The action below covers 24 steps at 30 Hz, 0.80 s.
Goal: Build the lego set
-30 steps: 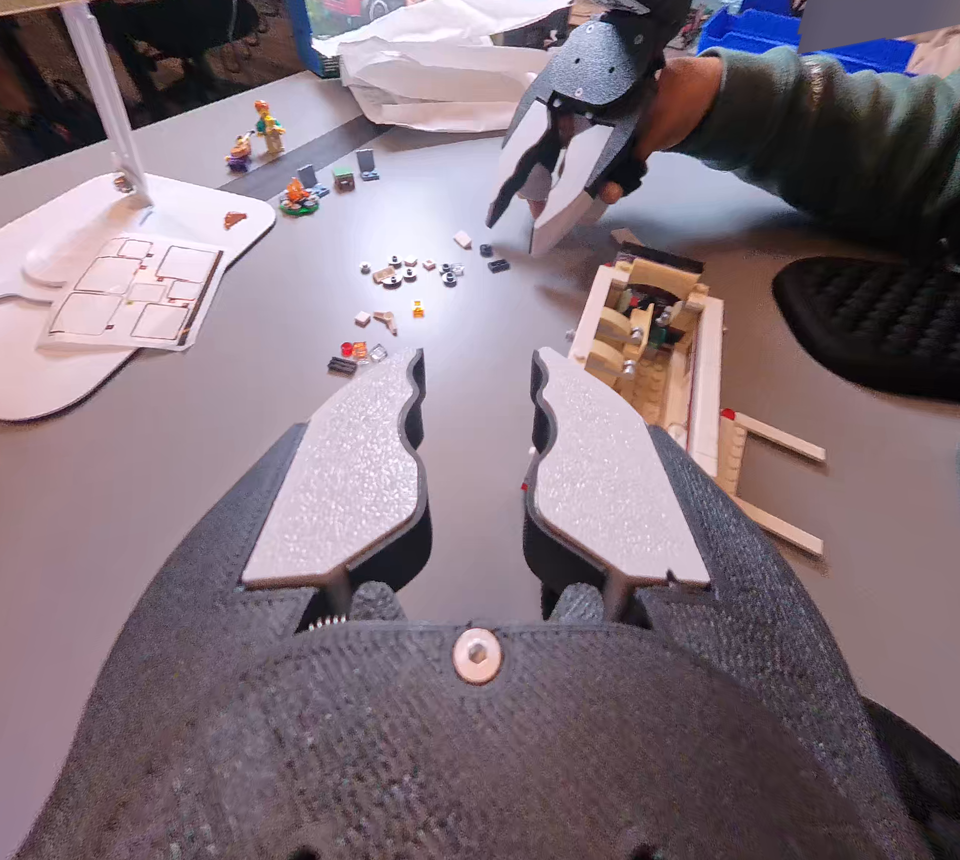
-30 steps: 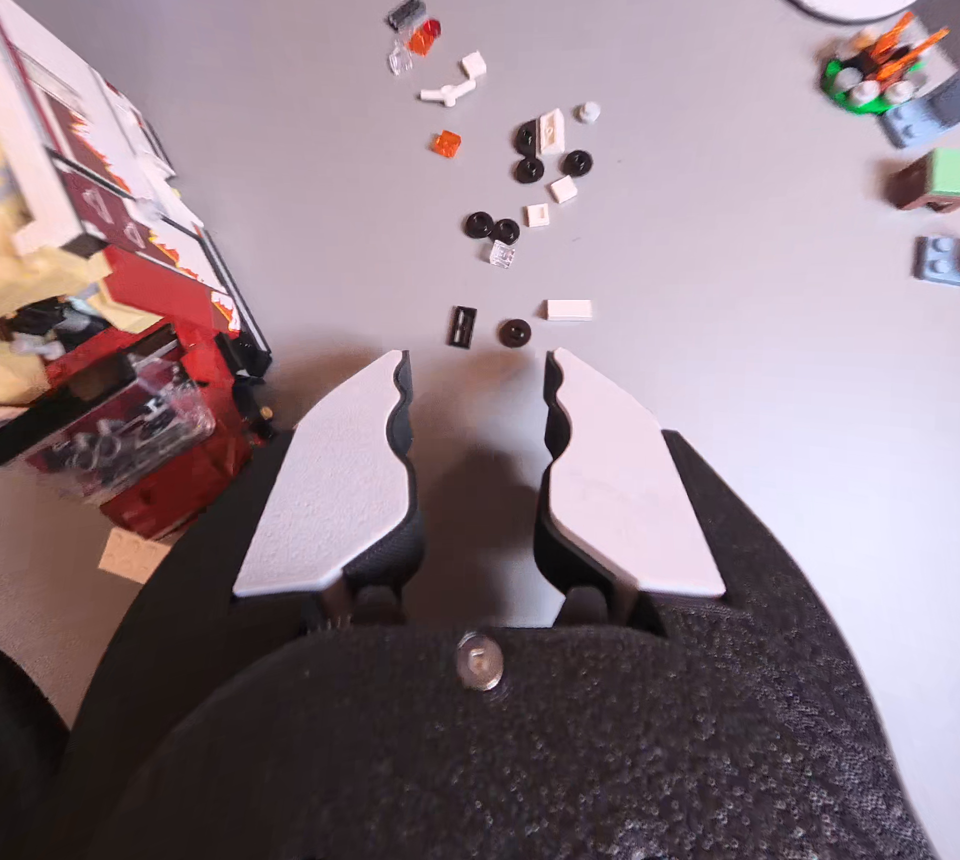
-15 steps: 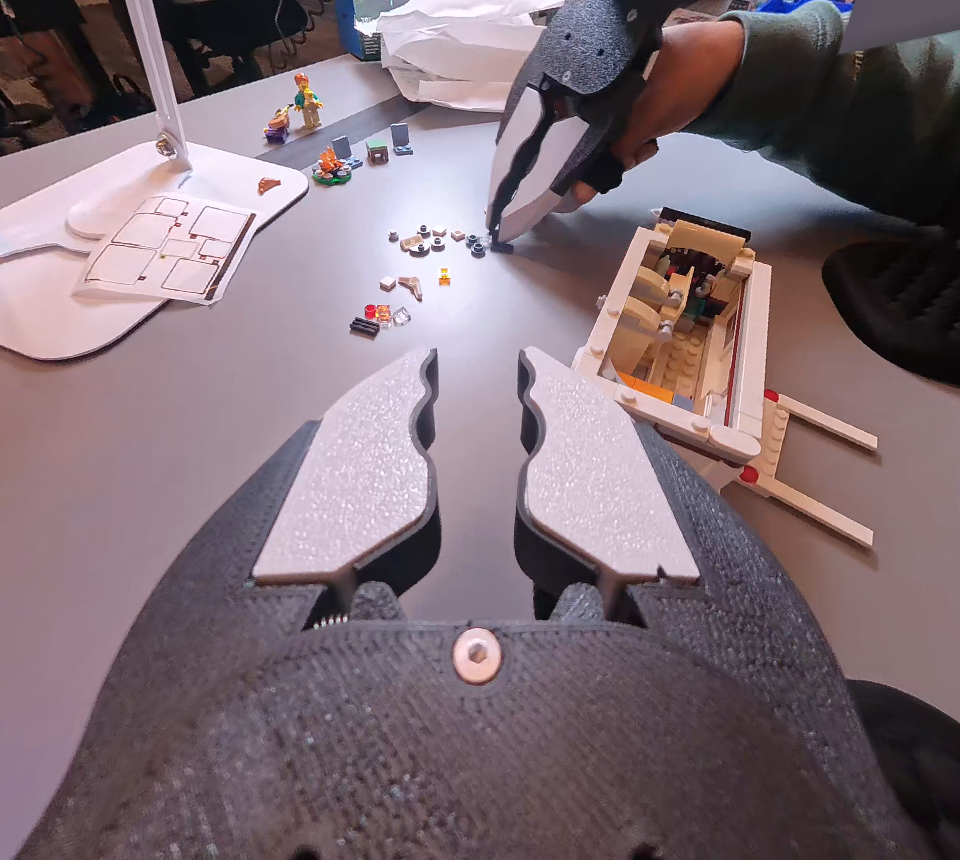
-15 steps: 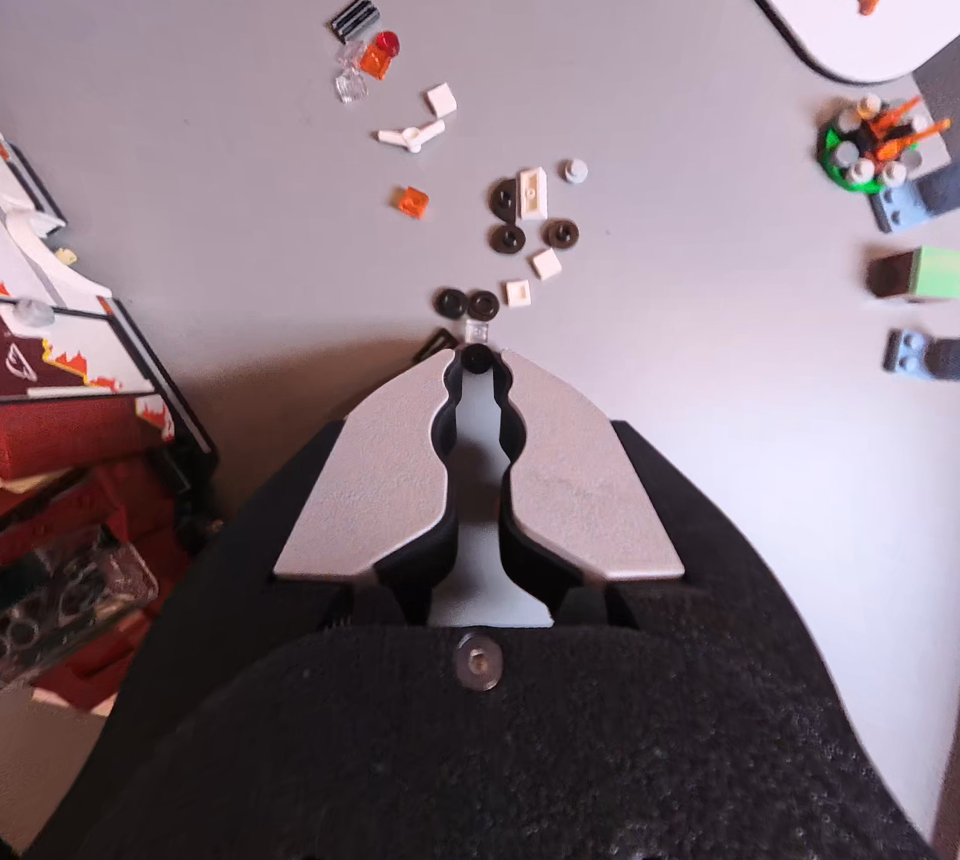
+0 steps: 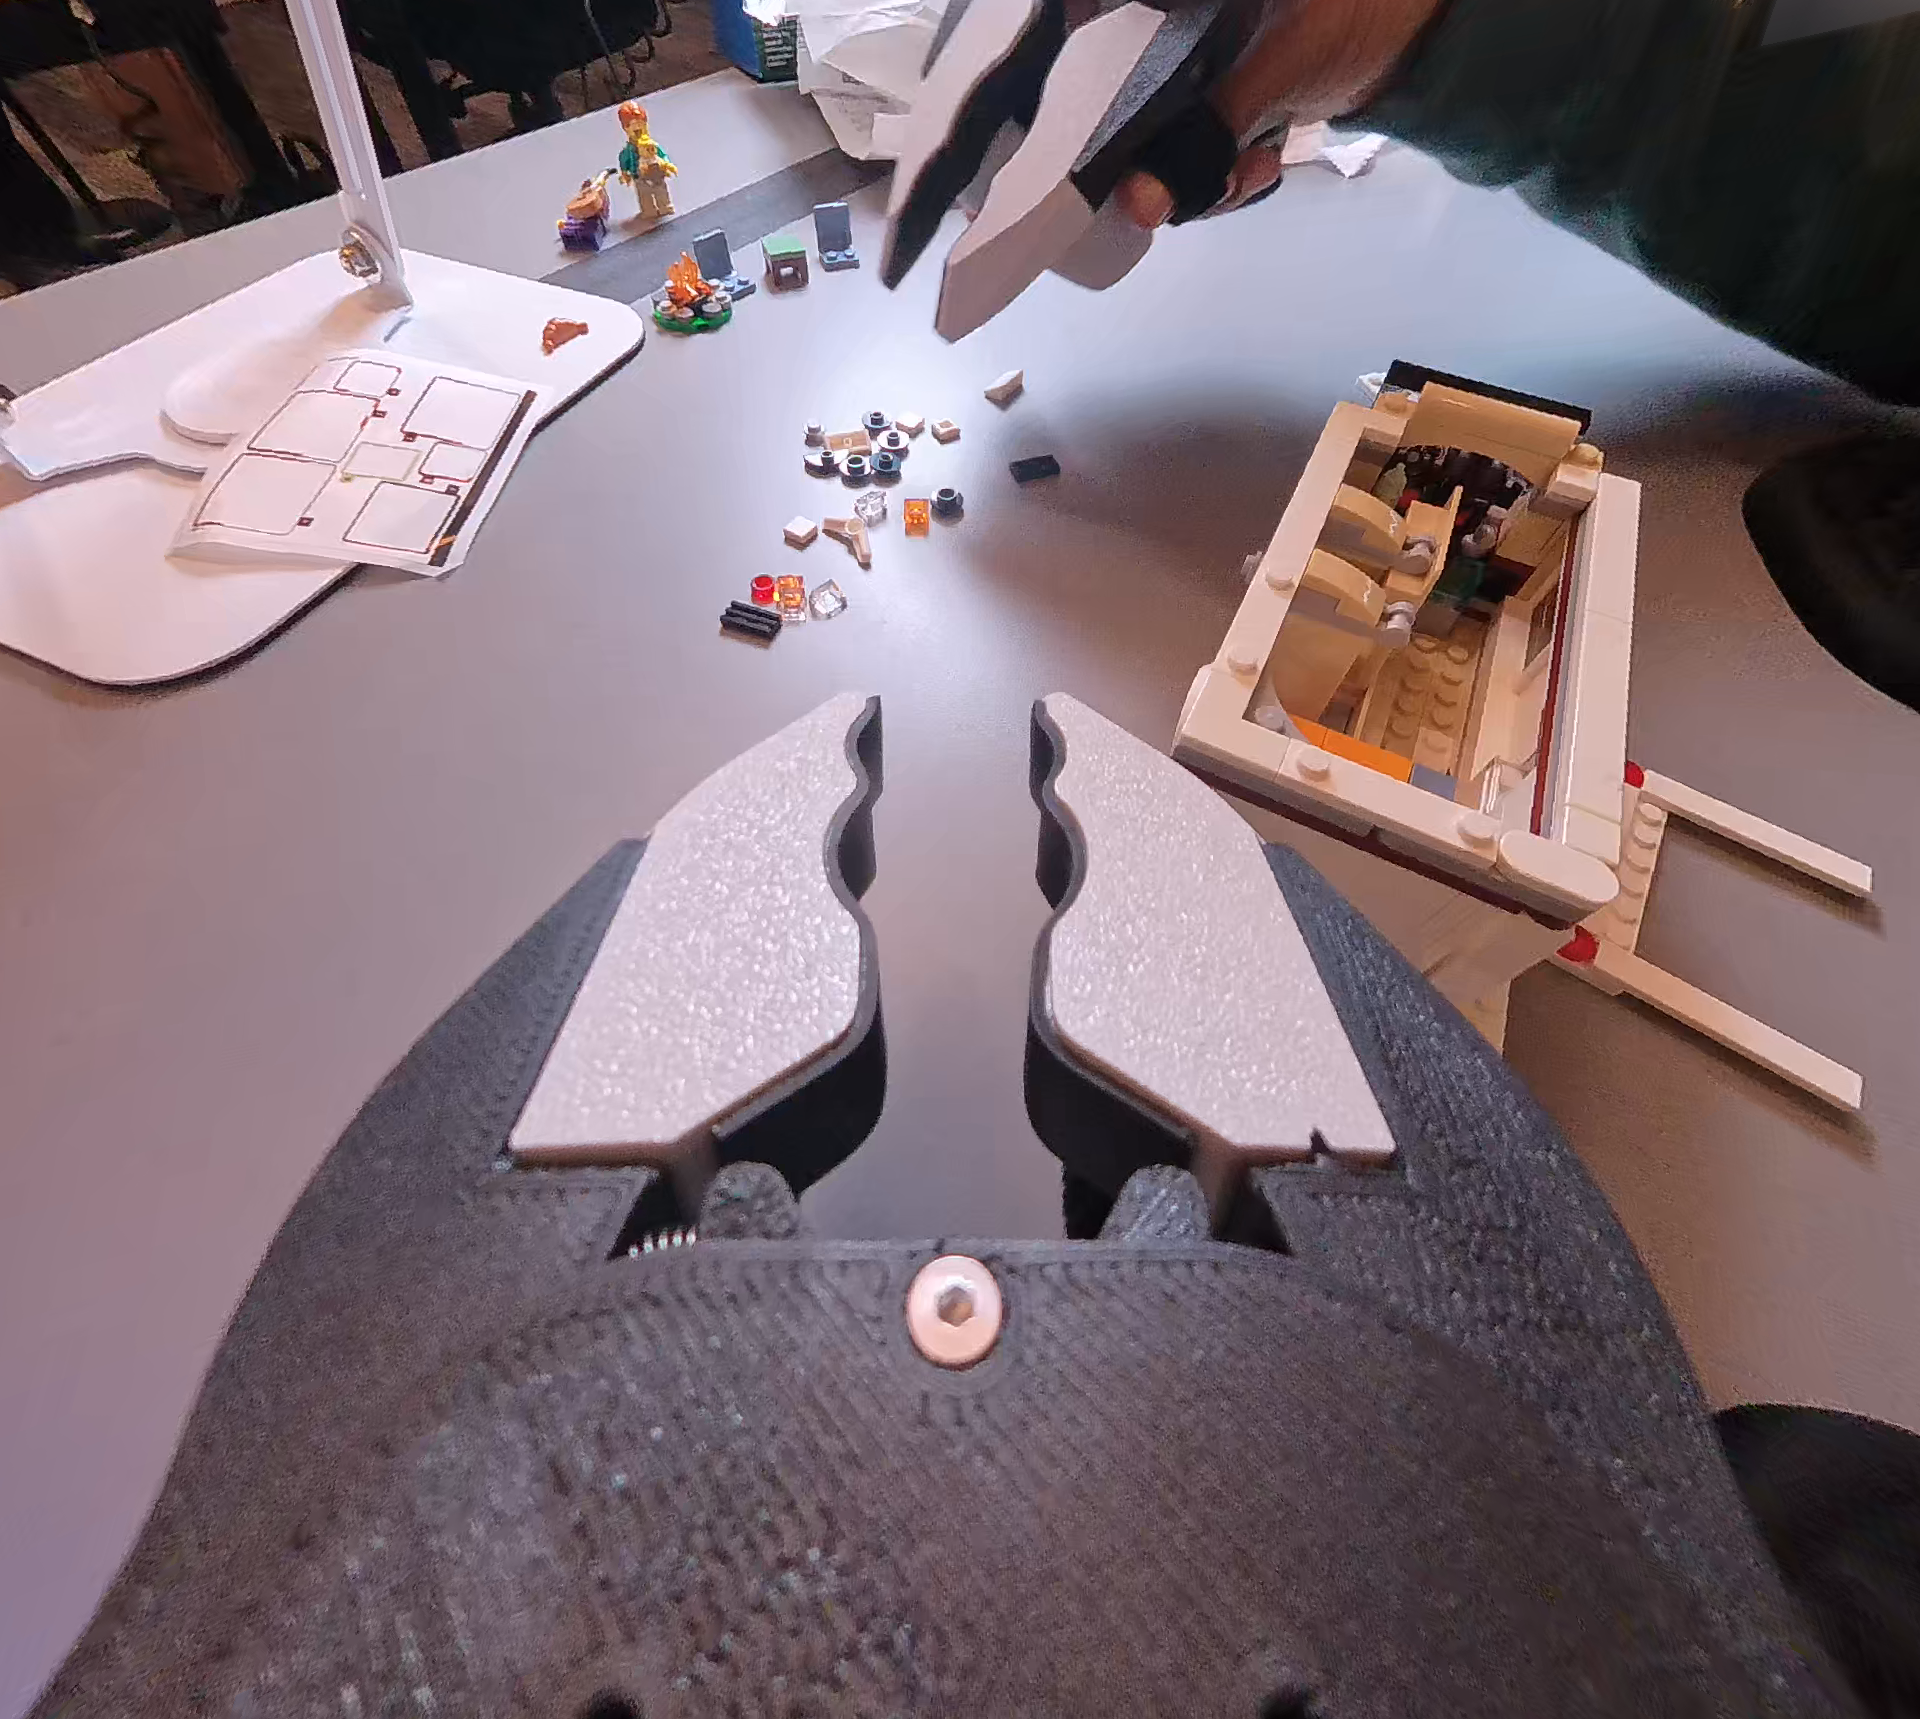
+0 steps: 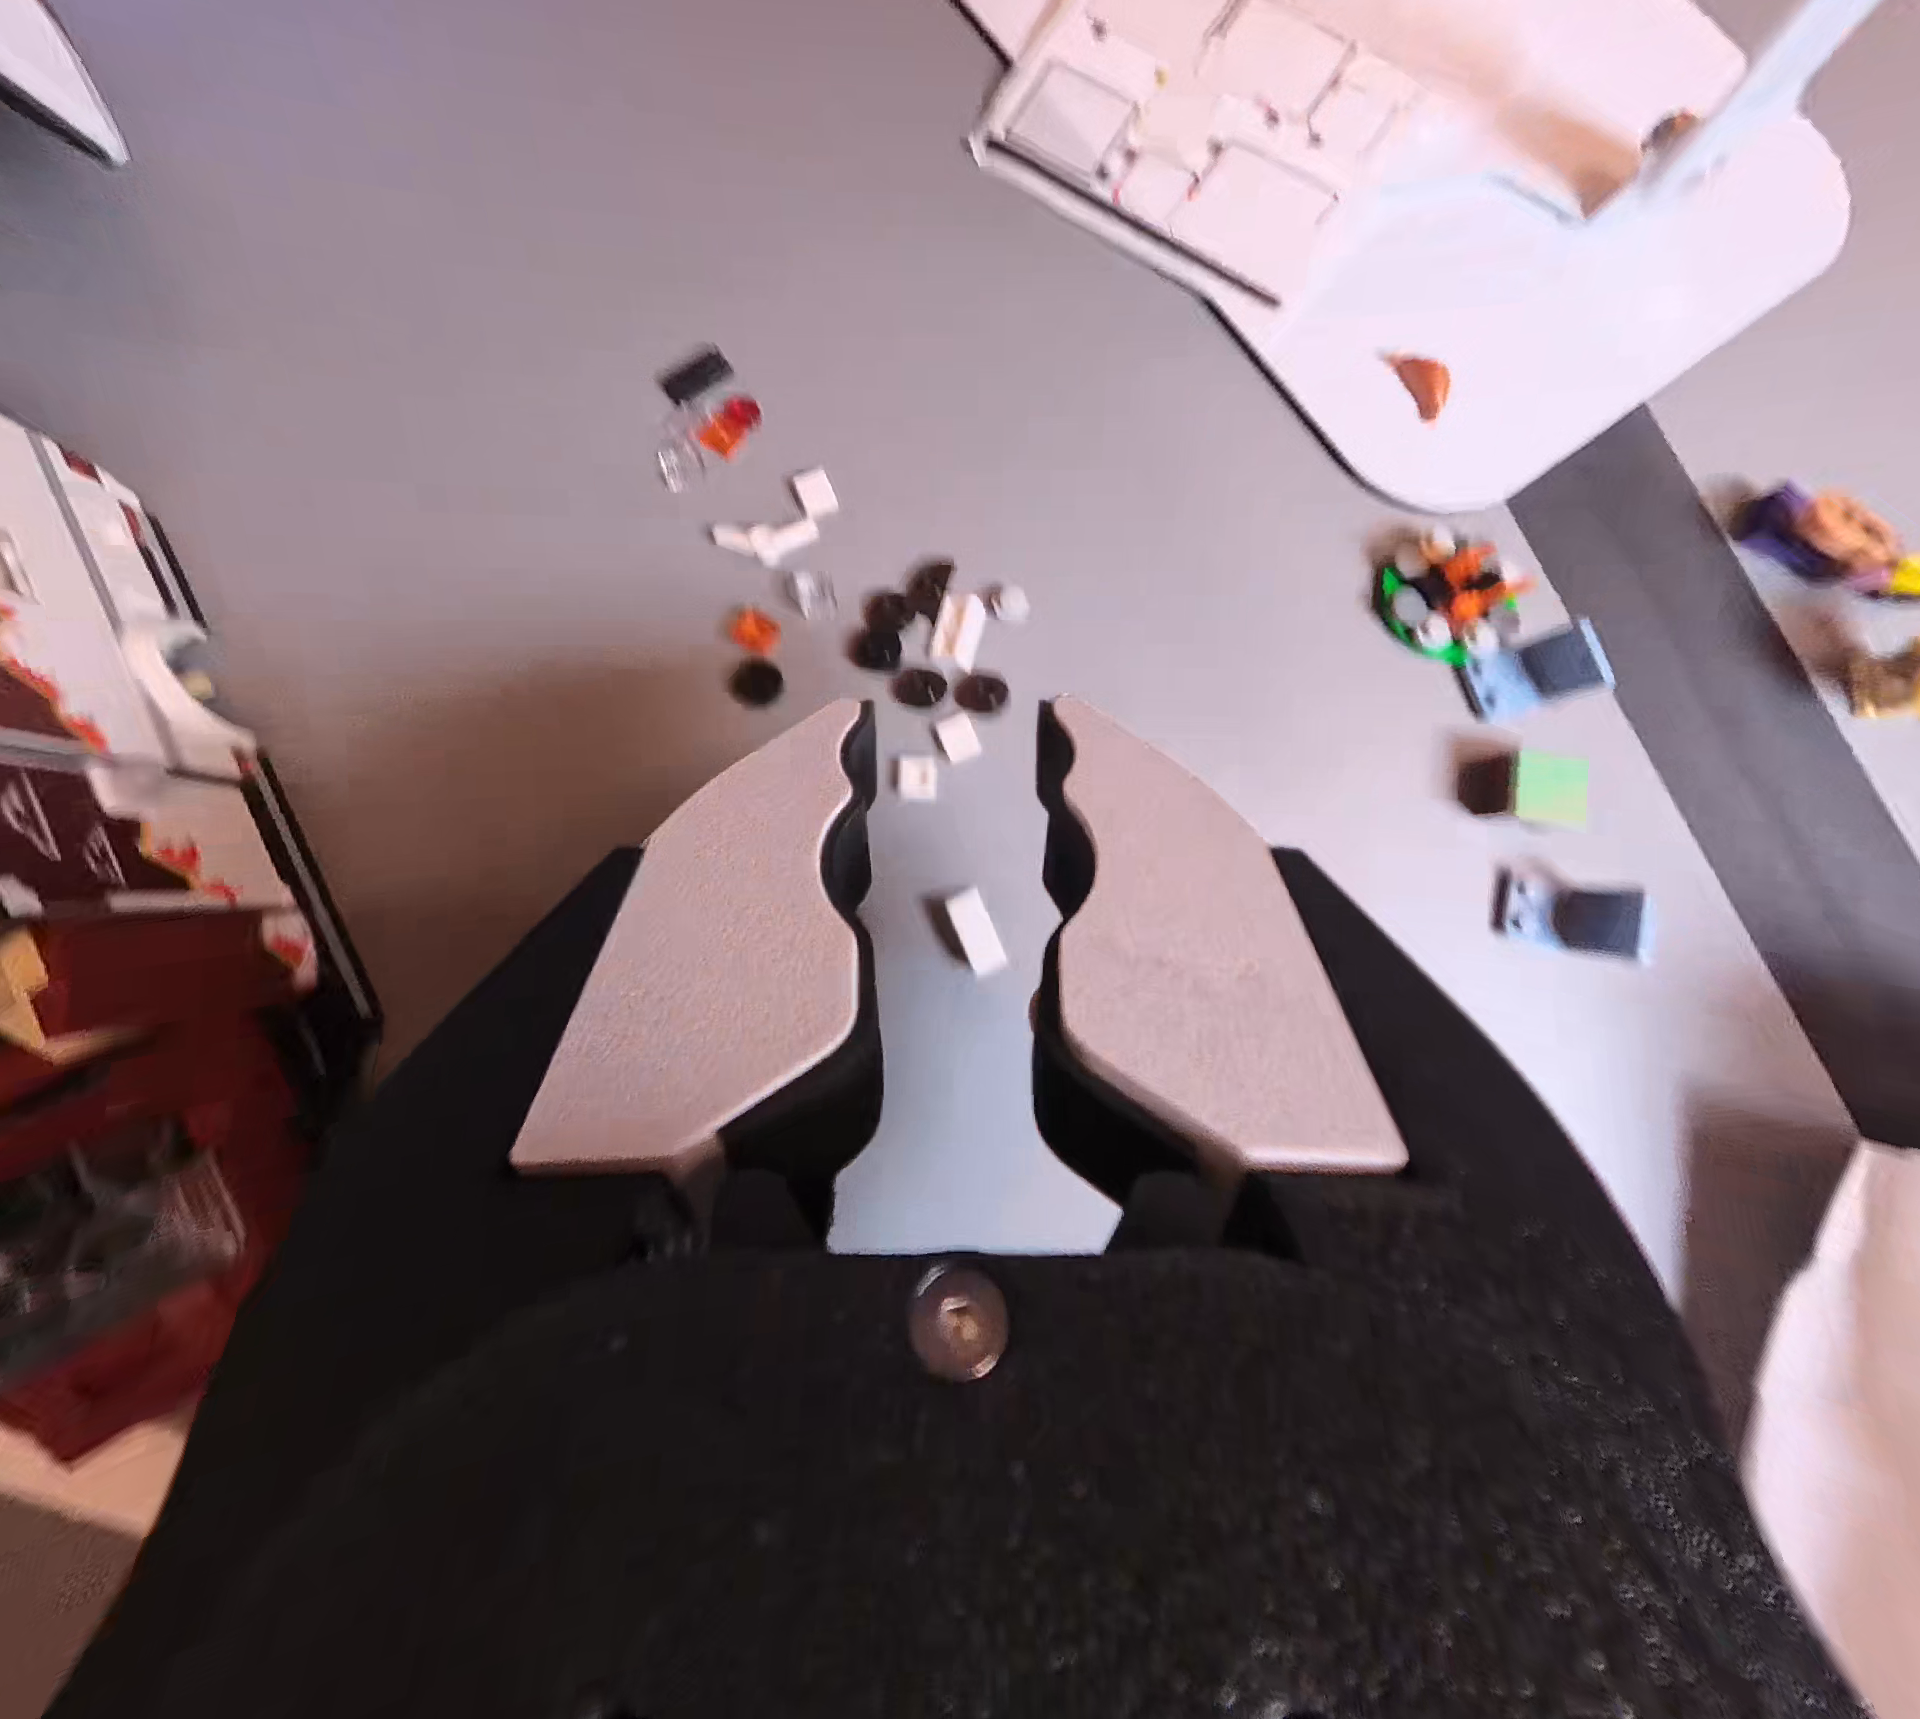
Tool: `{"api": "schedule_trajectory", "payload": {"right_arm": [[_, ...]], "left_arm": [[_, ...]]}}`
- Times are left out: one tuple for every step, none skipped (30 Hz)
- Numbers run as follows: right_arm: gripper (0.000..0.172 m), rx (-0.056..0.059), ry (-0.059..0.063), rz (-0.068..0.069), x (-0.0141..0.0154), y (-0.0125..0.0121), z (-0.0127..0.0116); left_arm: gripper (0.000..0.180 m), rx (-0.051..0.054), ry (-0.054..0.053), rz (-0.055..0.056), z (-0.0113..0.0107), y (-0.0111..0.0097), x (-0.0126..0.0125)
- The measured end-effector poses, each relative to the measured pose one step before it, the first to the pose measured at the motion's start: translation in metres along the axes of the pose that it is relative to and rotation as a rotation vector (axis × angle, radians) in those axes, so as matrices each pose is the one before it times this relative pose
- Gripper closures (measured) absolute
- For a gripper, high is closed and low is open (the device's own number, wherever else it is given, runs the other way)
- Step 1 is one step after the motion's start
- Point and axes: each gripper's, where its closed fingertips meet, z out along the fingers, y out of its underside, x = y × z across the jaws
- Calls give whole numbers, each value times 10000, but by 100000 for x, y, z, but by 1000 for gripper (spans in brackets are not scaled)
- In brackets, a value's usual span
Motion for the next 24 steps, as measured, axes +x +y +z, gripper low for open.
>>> {"api": "schedule_trajectory", "payload": {"right_arm": [[147,-377,13,18,500,1284,-495],[148,-354,-64,8,297,1281,-298],[149,-249,-109,71,134,1071,-111],[150,-157,-197,132,-114,780,18],[149,-40,-263,131,-336,440,127],[149,-5,-221,53,-375,219,223],[150,-53,-9,-46,-126,148,322],[154,-180,169,-135,130,207,399],[160,-153,188,-173,192,70,390],[167,98,-17,-95,-41,-412,245],[167,-49,-176,-25,-225,-338,282],[167,28,-105,-97,-144,-539,284],[167,76,-28,-174,-78,-671,358],[167,38,-22,-159,-88,-675,457],[167,-19,-23,-137,-66,-613,523],[167,27,59,-139,88,-683,499],[167,7,47,-130,128,-635,435],[167,12,14,-80,106,-577,397],[167,48,9,-46,94,-540,342],[164,101,18,-31,86,-506,249],[161,132,6,-6,60,-430,120],[158,213,-27,1,-2,-412,-124],[155,346,-67,-4,-88,-481,-372],[152,378,-88,7,-160,-425,-578]], "left_arm": [[153,-2,-16,29,50,6,35],[153,-15,7,39,54,29,75],[153,-19,-2,40,61,19,66],[154,-11,-8,48,43,18,67],[154,-19,5,50,37,16,69],[154,-21,-5,39,40,38,42],[154,-9,-10,24,24,32,4],[154,-12,2,0,32,43,9],[154,-18,0,-16,21,53,-13],[154,-3,-15,-11,2,35,-43],[155,10,-27,2,-16,18,-52],[155,3,-37,8,-18,25,-83],[156,-7,-36,7,-10,43,-100],[156,-9,-29,3,-11,46,-88],[156,-7,-25,0,13,56,-91],[157,-15,-28,-2,20,72,-99],[157,-41,-19,-2,45,142,-79],[157,-58,-25,-4,46,158,-82],[157,-41,-13,-6,33,92,-38],[157,19,0,11,2,-31,-2],[157,15,-20,22,-8,-23,-10],[157,5,-19,26,-16,1,-19],[157,4,-4,16,-19,-18,15],[157,20,-4,3,-29,-52,-1]]}}
